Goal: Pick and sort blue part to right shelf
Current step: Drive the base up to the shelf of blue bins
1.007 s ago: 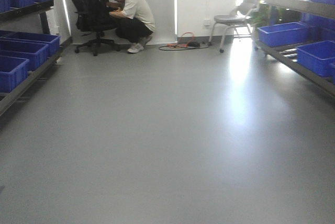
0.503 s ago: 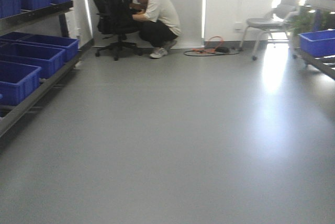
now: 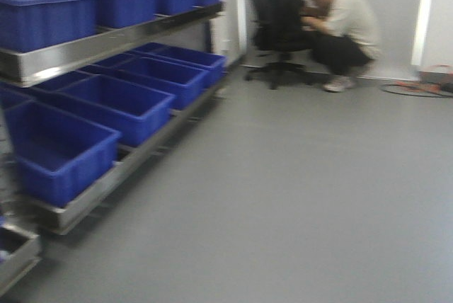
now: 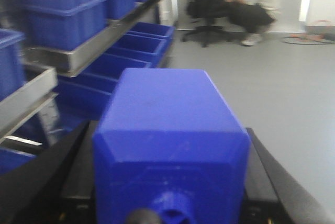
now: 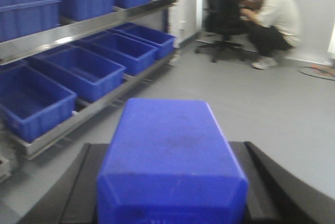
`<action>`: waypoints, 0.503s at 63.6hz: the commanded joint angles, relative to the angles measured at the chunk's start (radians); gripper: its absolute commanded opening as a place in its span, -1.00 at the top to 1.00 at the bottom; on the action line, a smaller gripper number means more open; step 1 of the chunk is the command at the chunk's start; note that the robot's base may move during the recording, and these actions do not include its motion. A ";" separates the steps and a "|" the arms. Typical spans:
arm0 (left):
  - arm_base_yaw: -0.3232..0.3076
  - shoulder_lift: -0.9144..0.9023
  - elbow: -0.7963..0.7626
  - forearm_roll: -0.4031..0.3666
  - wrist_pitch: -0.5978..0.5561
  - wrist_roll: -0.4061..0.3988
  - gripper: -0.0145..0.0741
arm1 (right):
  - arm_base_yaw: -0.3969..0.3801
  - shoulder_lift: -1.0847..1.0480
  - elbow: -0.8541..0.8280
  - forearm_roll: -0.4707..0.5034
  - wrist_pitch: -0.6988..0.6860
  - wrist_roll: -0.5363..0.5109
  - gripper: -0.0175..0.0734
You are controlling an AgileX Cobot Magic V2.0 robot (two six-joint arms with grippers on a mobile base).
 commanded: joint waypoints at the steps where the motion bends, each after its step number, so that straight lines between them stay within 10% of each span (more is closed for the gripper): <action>1: -0.007 0.020 -0.028 0.010 -0.090 -0.011 -0.04 | -0.002 0.020 -0.024 -0.018 -0.095 -0.001 0.05; 32: -0.007 0.020 -0.028 0.010 -0.090 -0.011 -0.04 | -0.002 0.020 -0.024 -0.018 -0.094 -0.001 0.05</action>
